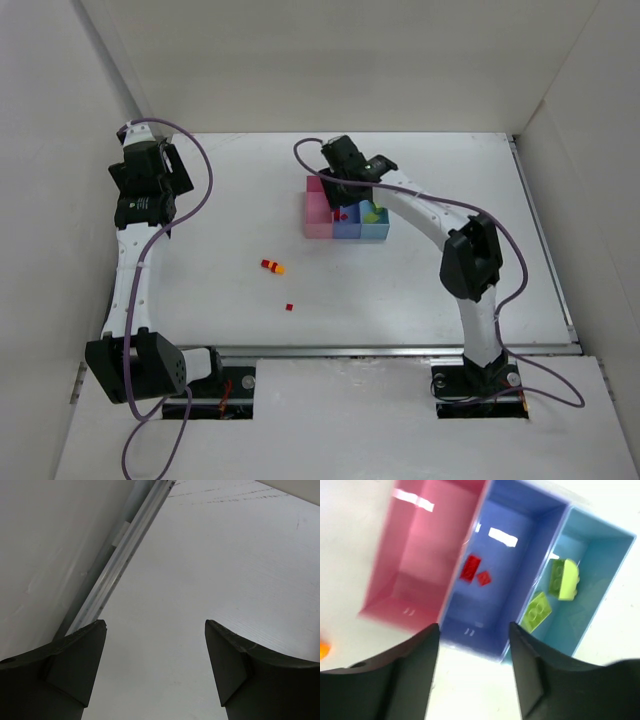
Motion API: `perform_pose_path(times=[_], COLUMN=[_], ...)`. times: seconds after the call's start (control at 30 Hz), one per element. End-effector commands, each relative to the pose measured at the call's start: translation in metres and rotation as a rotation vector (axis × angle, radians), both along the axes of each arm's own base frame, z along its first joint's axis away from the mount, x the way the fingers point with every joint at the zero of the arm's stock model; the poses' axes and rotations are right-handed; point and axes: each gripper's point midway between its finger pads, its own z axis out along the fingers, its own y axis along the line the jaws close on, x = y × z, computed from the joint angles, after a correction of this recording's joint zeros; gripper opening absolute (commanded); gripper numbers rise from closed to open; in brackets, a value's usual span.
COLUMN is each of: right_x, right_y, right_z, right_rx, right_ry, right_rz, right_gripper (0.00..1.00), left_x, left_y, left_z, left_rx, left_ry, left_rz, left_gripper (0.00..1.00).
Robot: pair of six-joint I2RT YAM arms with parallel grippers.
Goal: Sort the legos into containers by color
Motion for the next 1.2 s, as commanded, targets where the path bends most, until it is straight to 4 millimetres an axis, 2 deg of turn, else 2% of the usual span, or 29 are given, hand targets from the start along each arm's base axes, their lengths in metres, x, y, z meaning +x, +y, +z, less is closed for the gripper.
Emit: perform_pose_path(times=[0.0,0.03,0.07,0.1,0.13,0.17,0.23,0.27,0.3,0.4,0.43,0.5,0.7,0.83,0.9,0.97,1.07,1.13,1.17], right_x=[-0.052,-0.066,-0.092,-0.109,-0.124,-0.145,-0.165,-0.183,-0.189,-0.217,-0.231,-0.239,-0.240,-0.249,-0.248,-0.248,-0.248,-0.243,-0.242], right_y=[0.044,0.054,0.074,0.078,0.085,0.095,0.104,0.115,0.124,0.131,0.138,0.141,0.146,0.150,0.152,0.153,0.152,0.159,0.162], right_z=[0.055,0.063,0.059,0.041,0.036,0.022,0.007,-0.004,-0.006,-0.050,-0.058,-0.077,-0.086,-0.112,-0.115,-0.125,-0.129,-0.120,-0.122], right_rx=[0.051,0.072,0.091,0.082,0.108,0.119,0.125,0.127,0.133,0.007,-0.019,-0.074,-0.076,-0.082,-0.081,-0.090,-0.097,-0.084,-0.084], right_ry=[-0.090,-0.101,-0.079,-0.034,0.000,0.045,0.082,0.091,0.087,0.126,0.137,0.156,0.143,0.201,0.200,0.209,0.215,0.188,0.188], right_rz=[0.175,0.222,0.297,0.324,0.324,0.356,0.376,0.422,0.444,0.545,0.588,0.635,0.714,0.773,0.773,0.772,0.771,0.767,0.767], right_gripper=[0.65,0.71,0.78,0.86,1.00,1.00,1.00,0.98,0.98,0.94,0.91,0.87,0.69,0.65,0.60,0.59,0.57,0.54,0.54], left_x=[0.001,0.001,0.001,0.001,0.001,0.001,0.001,0.001,0.000,0.001,0.001,0.001,-0.001,-0.001,-0.001,-0.001,-0.001,-0.001,-0.001], left_y=[0.006,0.006,0.006,0.006,0.006,0.006,0.006,0.006,0.006,0.004,0.004,0.004,0.004,0.004,0.004,0.004,0.004,0.004,0.004], left_z=[0.012,0.012,0.012,0.012,0.012,0.012,0.012,0.012,0.008,0.008,0.008,0.008,0.011,0.011,0.011,0.011,0.011,0.011,0.011], left_rx=[0.015,0.015,0.015,0.015,0.015,0.015,0.015,0.015,0.014,0.008,0.008,0.008,0.009,0.009,0.009,0.009,0.009,0.009,0.009], left_ry=[-0.042,-0.042,-0.042,-0.042,-0.042,-0.042,-0.042,-0.042,-0.033,-0.034,-0.034,-0.034,-0.043,-0.043,-0.043,-0.043,-0.043,-0.043,-0.043], left_rz=[0.022,0.022,0.022,0.022,0.022,0.022,0.022,0.022,0.022,0.012,0.012,0.012,0.012,0.012,0.012,0.012,0.012,0.012,0.012], left_gripper=[0.78,0.78,0.78,0.78,0.78,0.78,0.78,0.78,0.78,0.78,0.78,0.78,0.78,0.78,0.79,0.79,0.79,0.79,0.79])
